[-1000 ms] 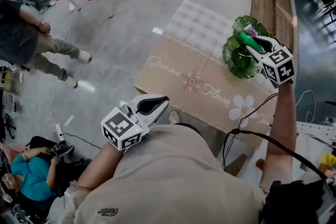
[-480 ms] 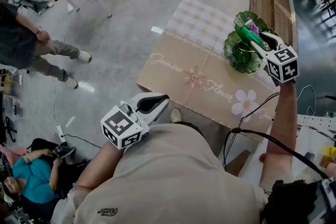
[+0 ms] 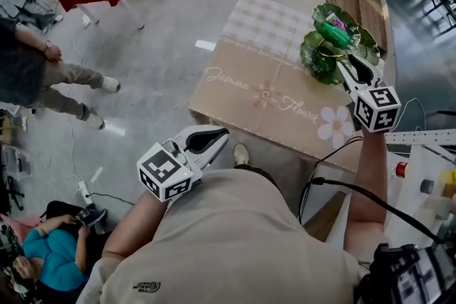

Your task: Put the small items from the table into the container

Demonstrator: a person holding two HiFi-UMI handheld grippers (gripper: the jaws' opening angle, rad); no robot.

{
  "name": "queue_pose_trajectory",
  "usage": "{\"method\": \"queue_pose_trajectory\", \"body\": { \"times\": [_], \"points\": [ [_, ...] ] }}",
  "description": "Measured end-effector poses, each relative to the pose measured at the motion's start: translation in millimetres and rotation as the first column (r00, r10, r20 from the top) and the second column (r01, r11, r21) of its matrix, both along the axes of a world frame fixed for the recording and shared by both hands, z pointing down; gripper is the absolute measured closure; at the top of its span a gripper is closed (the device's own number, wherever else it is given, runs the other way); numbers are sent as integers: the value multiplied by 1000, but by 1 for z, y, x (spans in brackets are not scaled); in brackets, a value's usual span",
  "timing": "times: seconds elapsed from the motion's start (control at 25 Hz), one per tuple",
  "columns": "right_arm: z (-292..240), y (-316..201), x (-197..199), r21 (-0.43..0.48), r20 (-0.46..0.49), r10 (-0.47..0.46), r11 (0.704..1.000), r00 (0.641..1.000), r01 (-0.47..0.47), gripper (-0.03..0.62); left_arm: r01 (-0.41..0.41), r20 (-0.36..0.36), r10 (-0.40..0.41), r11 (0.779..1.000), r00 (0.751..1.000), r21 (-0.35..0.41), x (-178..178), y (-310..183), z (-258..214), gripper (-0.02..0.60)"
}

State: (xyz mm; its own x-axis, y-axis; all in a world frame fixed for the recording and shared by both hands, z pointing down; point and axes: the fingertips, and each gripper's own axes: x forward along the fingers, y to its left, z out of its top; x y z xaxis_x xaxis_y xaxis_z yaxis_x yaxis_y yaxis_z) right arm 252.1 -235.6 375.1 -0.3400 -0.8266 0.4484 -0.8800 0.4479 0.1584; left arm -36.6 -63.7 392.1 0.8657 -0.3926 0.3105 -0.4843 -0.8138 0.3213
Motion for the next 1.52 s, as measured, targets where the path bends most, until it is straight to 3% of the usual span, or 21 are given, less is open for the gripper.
{"method": "queue_pose_trajectory", "body": {
  "times": [0.24, 0.36, 0.88, 1.52],
  "points": [
    [34, 82, -52, -47, 94, 36, 998, 995, -31, 536, -72, -9, 72, 997, 997, -8, -13, 29, 2, 572],
    [50, 126, -83, -75, 135, 47, 997, 990, -37, 560, -110, -11, 110, 994, 994, -13, -20, 45, 5, 572],
    [90, 284, -193, -164, 235, 75, 986, 969, -36, 576, -228, -14, 227, 974, 974, -18, -38, 118, 15, 574],
    [94, 365, -249, -148, 191, 76, 988, 979, -48, 579, -265, -20, 264, 964, 964, -9, -74, 173, 20, 574]
  ]
}}
